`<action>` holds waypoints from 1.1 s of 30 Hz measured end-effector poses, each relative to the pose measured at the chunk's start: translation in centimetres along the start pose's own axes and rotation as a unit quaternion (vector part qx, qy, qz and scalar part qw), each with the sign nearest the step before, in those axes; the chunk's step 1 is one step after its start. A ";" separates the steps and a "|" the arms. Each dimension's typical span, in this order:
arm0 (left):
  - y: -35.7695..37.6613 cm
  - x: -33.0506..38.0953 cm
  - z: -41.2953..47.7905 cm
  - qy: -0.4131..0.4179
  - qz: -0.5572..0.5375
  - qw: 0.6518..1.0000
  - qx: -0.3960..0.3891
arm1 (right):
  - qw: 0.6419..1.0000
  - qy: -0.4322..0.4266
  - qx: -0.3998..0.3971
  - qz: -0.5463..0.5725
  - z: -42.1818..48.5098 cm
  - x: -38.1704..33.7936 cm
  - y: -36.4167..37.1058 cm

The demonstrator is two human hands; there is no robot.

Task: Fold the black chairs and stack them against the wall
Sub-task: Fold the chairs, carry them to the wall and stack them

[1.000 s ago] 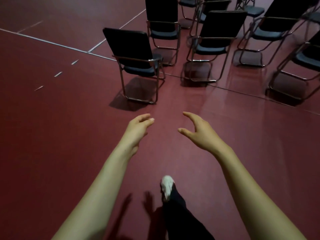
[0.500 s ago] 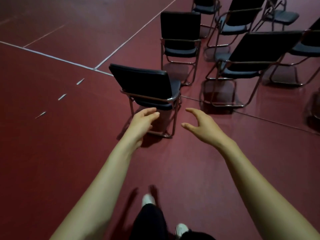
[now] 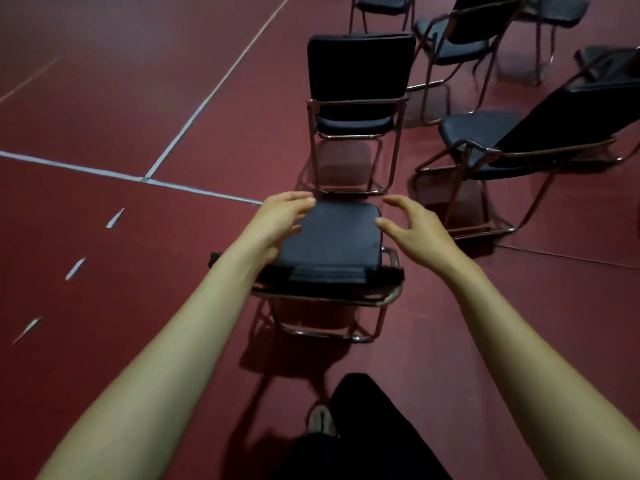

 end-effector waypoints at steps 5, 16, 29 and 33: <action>-0.6 1.7 14.2 -0.067 0.066 0.995 -0.043 | 0.996 0.062 -0.068 -0.013 12.2 1.3 4.0; 0.2 2.4 41.9 -0.090 0.328 0.938 -0.068 | 0.968 0.176 -0.174 -0.034 37.9 9.8 13.5; 5.1 -19.4 62.1 -0.085 0.535 0.813 -0.211 | 0.920 0.221 -0.277 -0.167 49.1 29.4 32.7; 6.5 -25.7 64.4 -0.127 0.544 0.799 -0.224 | 0.906 0.257 -0.295 -0.159 49.5 33.1 37.2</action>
Point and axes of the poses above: each hand's wrist, its own z-axis towards the middle knuckle, its own y-axis out of the palm, x = y × z, the point moved 4 cm from there along z, towards the middle knuckle, and after that the axes turned 1 degree about x, right-handed, at the moved point
